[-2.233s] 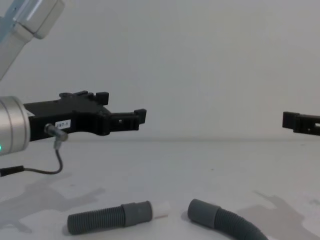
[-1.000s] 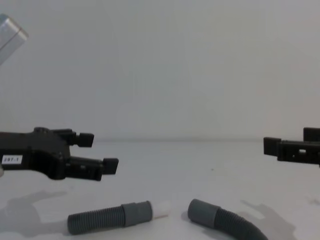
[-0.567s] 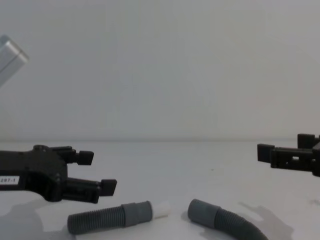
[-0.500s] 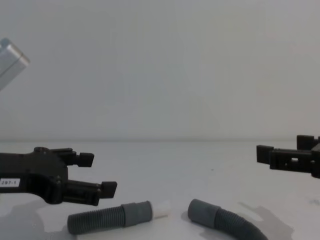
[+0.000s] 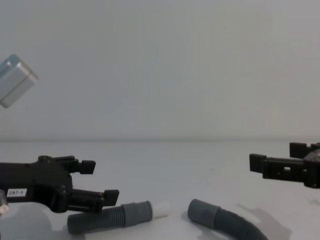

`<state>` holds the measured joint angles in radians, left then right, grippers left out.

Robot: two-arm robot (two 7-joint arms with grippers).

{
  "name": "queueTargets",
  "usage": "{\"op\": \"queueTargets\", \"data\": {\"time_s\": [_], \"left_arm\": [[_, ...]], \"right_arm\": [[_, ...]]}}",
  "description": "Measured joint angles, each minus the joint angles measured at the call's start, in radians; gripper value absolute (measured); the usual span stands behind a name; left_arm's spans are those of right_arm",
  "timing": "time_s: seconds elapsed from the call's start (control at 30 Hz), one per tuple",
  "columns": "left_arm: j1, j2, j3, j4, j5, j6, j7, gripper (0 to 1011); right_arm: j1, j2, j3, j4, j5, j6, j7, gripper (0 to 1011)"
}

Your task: Use both hands to pick up one end of the pipe from the table, align the ends, and insert them.

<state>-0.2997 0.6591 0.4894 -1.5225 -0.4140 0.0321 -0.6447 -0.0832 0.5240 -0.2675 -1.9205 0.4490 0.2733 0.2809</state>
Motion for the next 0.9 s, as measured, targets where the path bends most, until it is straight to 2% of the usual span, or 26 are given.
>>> {"op": "queueTargets", "data": {"time_s": [0.3,0.57,0.9], "left_arm": [[-0.009,0.001,0.011,0.013,0.003,0.010,-0.025,1000],[-0.014,0.022,0.022,0.014,-0.001,0.029,-0.057,1001],[-0.012,0.029,0.028,0.021,-0.005,0.028,-0.063,1001]], "right_arm": [[0.001,0.015,-0.017,0.000,0.000,0.005,0.020,1000],[-0.003,0.025,-0.034,-0.002,0.003,0.017,0.027,1000],[-0.007,0.025,-0.051,0.004,0.005,0.024,0.026,1000]]}}
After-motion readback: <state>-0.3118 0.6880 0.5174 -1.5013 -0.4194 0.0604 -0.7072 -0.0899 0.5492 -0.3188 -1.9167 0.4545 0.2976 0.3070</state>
